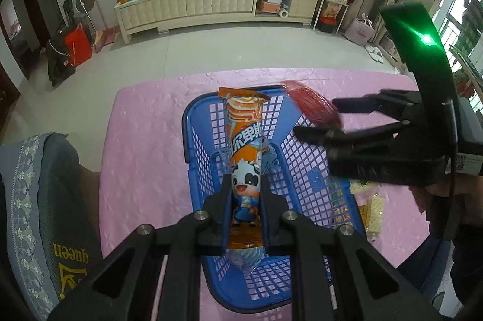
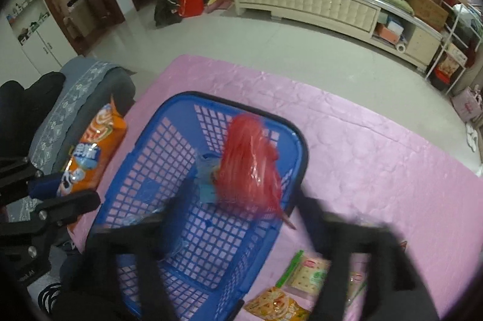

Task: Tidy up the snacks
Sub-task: 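Lower the panda snack and sausage stick into the basket and open both tools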

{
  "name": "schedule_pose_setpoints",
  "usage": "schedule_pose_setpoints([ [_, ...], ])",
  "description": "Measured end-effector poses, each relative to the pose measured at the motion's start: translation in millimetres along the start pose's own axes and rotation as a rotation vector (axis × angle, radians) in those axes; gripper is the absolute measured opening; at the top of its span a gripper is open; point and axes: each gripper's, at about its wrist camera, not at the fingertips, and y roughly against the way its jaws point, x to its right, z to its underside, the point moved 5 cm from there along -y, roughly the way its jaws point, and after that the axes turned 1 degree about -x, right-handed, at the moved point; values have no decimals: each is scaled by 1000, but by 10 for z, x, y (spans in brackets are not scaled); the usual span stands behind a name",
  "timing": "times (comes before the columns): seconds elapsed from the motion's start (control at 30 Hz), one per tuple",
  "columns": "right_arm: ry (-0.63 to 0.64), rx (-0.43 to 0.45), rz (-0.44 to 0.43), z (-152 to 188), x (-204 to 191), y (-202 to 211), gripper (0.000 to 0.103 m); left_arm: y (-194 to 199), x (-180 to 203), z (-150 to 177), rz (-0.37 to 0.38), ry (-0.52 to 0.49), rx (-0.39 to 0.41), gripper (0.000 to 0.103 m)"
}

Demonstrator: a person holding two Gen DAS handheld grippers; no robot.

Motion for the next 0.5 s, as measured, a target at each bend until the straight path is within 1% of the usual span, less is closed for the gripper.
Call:
schedule_pose_setpoints([
  [0.1, 5, 24, 28, 33, 5, 43, 92, -19, -8, 12, 7, 8, -4, 14],
  [0.2, -12, 23, 6, 55, 29, 82, 92, -12, 3, 30, 15, 14, -8, 14],
  [0.27, -18, 22, 17, 55, 63, 117, 92, -5, 14, 24, 18, 15, -9, 14],
  [0.33, -18, 22, 9, 45, 55, 145, 93, 4, 34, 22, 23, 16, -8, 14],
  [0.5, -17, 24, 2, 88, 18, 183, 99, -48, 46, -9, 41, 19, -10, 14],
])
